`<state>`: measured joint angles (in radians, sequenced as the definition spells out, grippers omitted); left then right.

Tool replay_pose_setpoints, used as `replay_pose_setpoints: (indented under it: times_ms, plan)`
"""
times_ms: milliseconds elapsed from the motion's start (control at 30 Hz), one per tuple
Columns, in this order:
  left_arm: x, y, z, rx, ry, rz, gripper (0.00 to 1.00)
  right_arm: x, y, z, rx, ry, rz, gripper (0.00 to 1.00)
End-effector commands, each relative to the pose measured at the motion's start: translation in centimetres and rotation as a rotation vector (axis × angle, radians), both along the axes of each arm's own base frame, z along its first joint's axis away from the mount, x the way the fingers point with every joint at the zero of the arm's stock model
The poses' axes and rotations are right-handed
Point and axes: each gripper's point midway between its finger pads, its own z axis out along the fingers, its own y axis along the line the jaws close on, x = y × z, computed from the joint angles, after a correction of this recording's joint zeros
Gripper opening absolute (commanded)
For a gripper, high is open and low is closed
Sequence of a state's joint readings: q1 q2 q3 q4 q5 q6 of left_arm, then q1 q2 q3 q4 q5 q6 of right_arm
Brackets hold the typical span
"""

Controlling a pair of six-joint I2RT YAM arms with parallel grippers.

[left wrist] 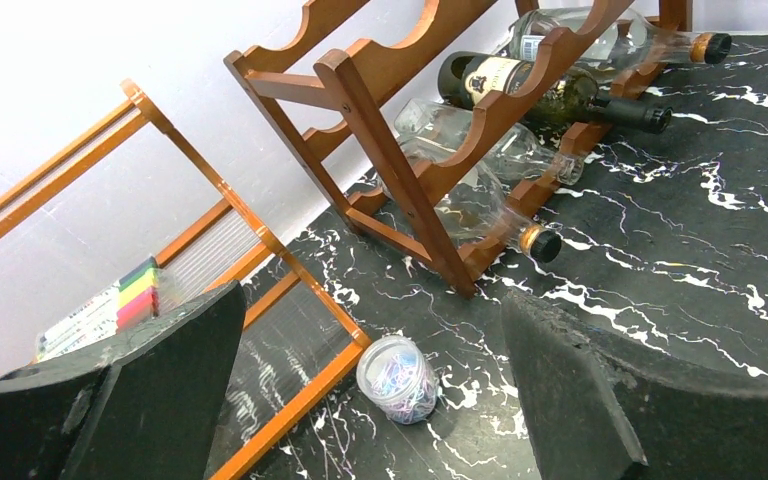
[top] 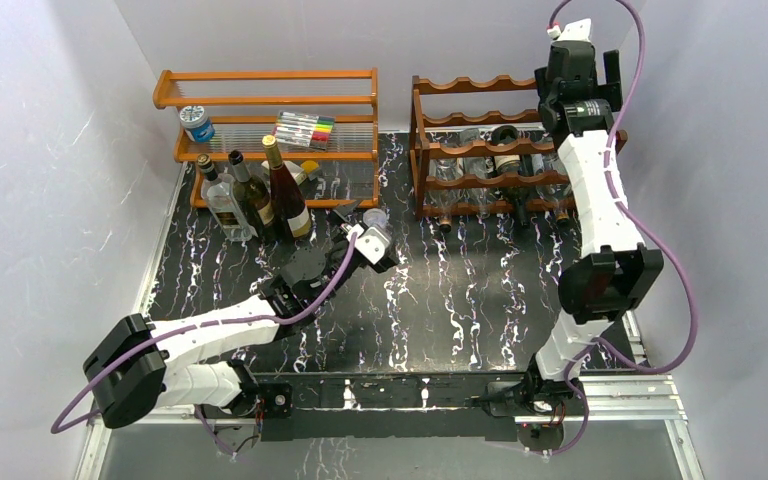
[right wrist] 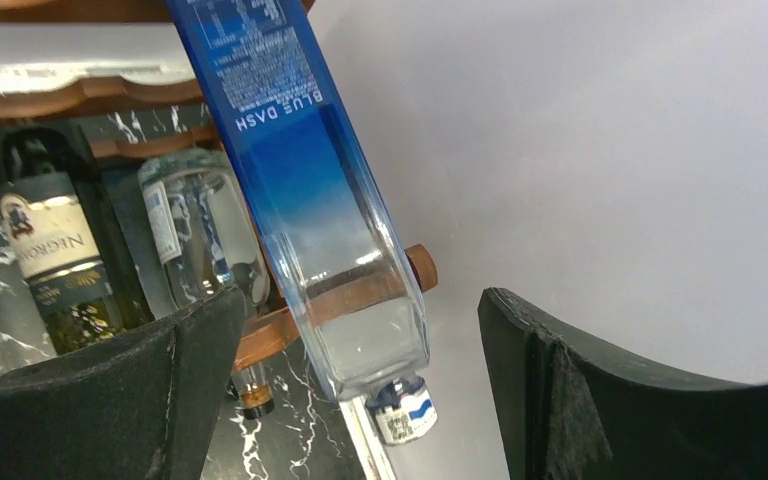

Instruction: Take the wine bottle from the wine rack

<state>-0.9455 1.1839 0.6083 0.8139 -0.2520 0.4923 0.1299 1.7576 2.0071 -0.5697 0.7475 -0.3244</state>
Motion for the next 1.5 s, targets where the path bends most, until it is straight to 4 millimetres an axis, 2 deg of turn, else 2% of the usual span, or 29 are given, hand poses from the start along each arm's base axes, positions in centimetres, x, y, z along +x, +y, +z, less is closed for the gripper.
replay_pose_setpoints:
  times_ms: [0,167,300,433,667,700,800,1100,1167,1267,1400,1467]
  plan:
    - [-0.8,0.0,2.0,-0.027,-0.082,-0.01,0.98,1.2,-1.3,-0.4,0.038,0.021,0.052,0.98]
    - [-1.3,-0.6,1.6,-0.006,-0.086,-0.033,0.98,2.2,-2.9,-2.4,0.031,0.077,0.046,0.98]
    - [-1.1,-0.6,1.3,0.012,-0.09,-0.024,0.98,3.3,-3.0,-3.5,0.027,0.104,0.075,0.98]
    - [-1.0,-0.7,0.8,0.027,-0.086,-0.023,0.98,4.7,-3.9,-4.9,-0.007,0.142,0.041,0.98]
    - [-0.6,-0.9,0.0,0.05,-0.075,-0.015,0.98,6.4,-3.5,-5.7,0.014,0.146,0.066,0.96]
    - [-0.6,-0.9,-0.2,0.054,-0.072,-0.015,0.98,6.5,-4.4,-5.8,0.033,0.144,0.062,0.95]
    - [-0.5,-0.9,-0.4,0.062,-0.071,-0.014,0.98,6.9,-4.9,-6.1,0.086,0.138,0.076,0.88]
    - [-0.4,-1.0,-0.7,0.068,-0.068,-0.014,0.98,7.1,-2.8,-7.1,0.179,0.158,0.171,0.72]
    - [-0.4,-1.0,-0.7,0.069,-0.069,-0.013,0.98,7.1,-2.3,-7.0,0.202,0.152,0.188,0.65]
    - [-0.4,-1.1,-0.7,0.07,-0.067,-0.014,0.98,7.0,-1.7,-6.1,0.224,0.126,0.199,0.53]
    - [-0.5,-1.2,-0.6,0.063,-0.064,-0.022,0.98,6.7,-0.7,-4.0,0.251,0.064,0.209,0.38]
    - [-0.5,-1.2,-0.6,0.062,-0.061,-0.024,0.98,6.4,-0.4,-3.1,0.268,0.032,0.21,0.27]
